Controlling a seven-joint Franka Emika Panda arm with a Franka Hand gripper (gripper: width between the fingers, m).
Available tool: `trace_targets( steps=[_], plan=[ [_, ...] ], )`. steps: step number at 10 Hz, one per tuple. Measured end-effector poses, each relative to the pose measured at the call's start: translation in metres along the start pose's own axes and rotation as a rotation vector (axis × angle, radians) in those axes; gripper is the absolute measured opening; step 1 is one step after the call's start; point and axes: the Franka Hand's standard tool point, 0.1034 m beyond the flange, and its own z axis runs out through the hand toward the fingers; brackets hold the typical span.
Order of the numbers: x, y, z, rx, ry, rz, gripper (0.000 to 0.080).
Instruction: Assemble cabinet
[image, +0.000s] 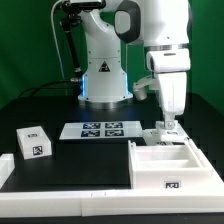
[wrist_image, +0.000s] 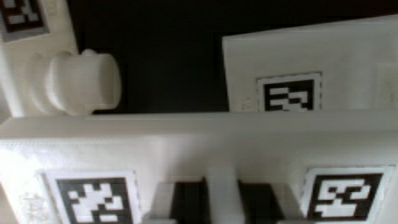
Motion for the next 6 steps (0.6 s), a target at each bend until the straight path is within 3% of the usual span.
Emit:
trace_targets(
  steps=[6],
  plan=[
    [-0.0017,0.0001,0.0023,0.003,-0.001,0.005,0.0070]
  ],
)
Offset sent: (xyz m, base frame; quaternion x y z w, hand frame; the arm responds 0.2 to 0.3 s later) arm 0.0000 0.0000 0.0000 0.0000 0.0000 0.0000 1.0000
